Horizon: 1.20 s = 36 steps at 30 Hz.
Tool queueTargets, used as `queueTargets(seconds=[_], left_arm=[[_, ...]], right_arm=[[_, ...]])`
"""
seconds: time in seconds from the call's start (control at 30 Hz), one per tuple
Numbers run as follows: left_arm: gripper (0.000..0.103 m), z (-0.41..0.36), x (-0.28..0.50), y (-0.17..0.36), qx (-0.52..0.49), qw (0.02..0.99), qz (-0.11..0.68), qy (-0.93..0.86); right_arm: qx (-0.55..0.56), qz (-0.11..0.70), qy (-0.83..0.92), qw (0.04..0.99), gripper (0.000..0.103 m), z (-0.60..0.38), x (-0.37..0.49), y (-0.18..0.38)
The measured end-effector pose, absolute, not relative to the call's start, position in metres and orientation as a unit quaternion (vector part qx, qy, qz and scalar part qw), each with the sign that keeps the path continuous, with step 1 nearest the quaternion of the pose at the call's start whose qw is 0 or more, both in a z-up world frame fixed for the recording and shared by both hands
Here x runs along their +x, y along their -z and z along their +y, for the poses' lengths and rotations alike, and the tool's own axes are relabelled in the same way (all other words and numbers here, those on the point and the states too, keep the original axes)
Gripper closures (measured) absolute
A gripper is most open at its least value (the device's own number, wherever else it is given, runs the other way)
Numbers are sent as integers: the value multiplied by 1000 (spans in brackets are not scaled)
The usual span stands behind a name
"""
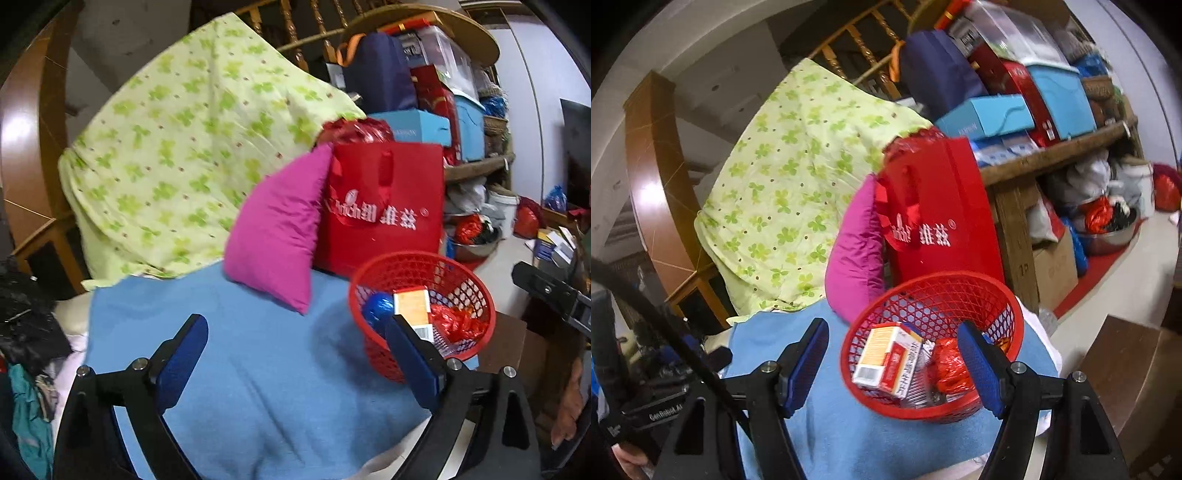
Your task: Collect trash
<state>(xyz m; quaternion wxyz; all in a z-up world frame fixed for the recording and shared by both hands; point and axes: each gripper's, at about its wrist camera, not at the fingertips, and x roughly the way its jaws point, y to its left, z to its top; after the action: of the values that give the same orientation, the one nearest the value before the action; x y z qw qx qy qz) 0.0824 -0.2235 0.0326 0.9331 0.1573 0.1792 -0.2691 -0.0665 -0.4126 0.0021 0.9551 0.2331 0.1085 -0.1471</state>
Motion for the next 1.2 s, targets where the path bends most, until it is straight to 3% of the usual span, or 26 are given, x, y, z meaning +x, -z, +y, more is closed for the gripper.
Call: queueTargets(seconds=[0.7,1.2], left_arm=[[3,-136,61,-77,118,966,153,171],[1,-84,57,-86,87,975,154,135]], right_arm=[[128,93,157,975,27,-312,-94,-71],[67,96,143,983,19,-247,-83,-91]])
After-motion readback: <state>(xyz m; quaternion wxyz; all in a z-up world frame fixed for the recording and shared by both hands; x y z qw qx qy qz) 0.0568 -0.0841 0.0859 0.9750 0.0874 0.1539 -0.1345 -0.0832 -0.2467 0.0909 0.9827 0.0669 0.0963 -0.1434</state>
